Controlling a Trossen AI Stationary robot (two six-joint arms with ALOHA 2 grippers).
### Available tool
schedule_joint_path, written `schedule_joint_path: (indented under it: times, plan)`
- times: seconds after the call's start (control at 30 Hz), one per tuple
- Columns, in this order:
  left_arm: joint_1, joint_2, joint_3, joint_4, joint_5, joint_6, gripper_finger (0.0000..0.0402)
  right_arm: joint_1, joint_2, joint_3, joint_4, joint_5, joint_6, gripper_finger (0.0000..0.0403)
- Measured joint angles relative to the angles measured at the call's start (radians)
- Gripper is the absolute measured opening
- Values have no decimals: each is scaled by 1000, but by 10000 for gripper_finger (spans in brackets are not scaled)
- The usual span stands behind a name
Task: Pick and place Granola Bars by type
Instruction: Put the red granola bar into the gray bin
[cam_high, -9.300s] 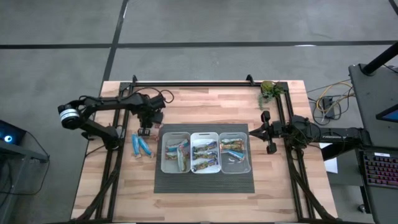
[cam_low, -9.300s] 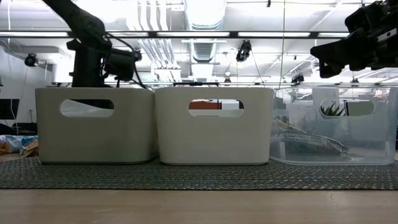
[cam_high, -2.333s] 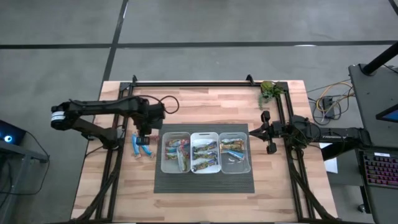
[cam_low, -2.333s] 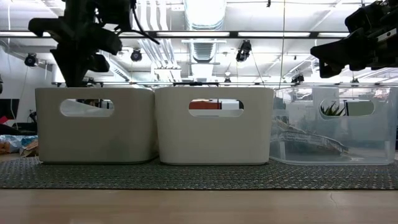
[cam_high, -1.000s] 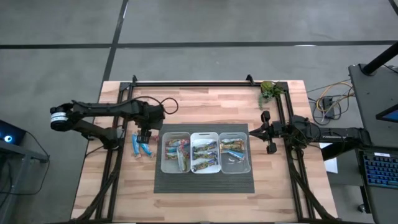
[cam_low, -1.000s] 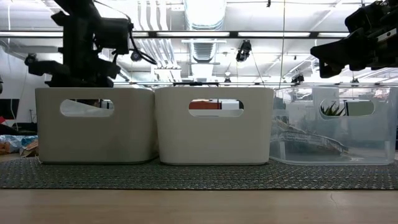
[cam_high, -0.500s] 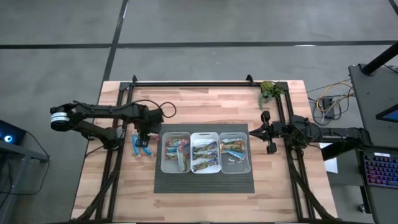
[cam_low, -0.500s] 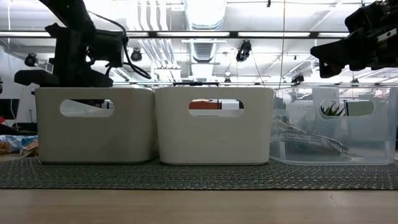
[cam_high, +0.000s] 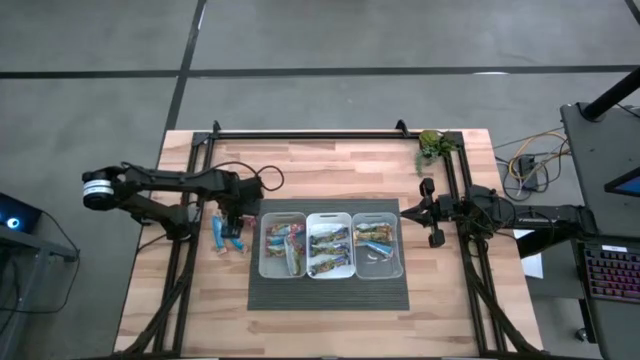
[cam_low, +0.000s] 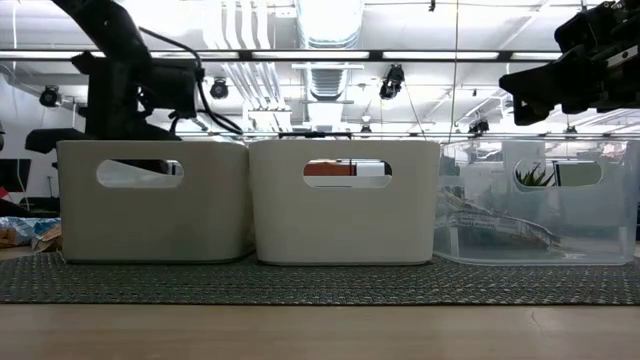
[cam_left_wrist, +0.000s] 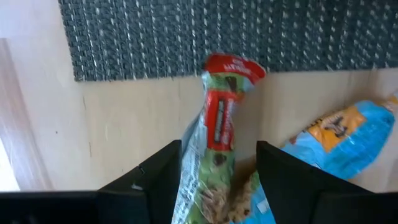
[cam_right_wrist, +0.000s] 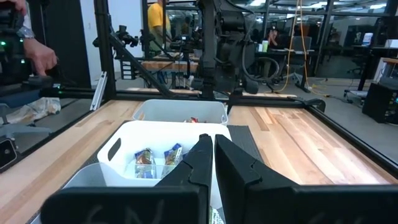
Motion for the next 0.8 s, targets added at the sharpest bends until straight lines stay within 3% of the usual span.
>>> schedule_joint_path:
  times: [0.8]
  plan:
    - [9, 121, -7, 63, -3, 0, 188, 0, 0, 0, 0, 0, 0, 9]
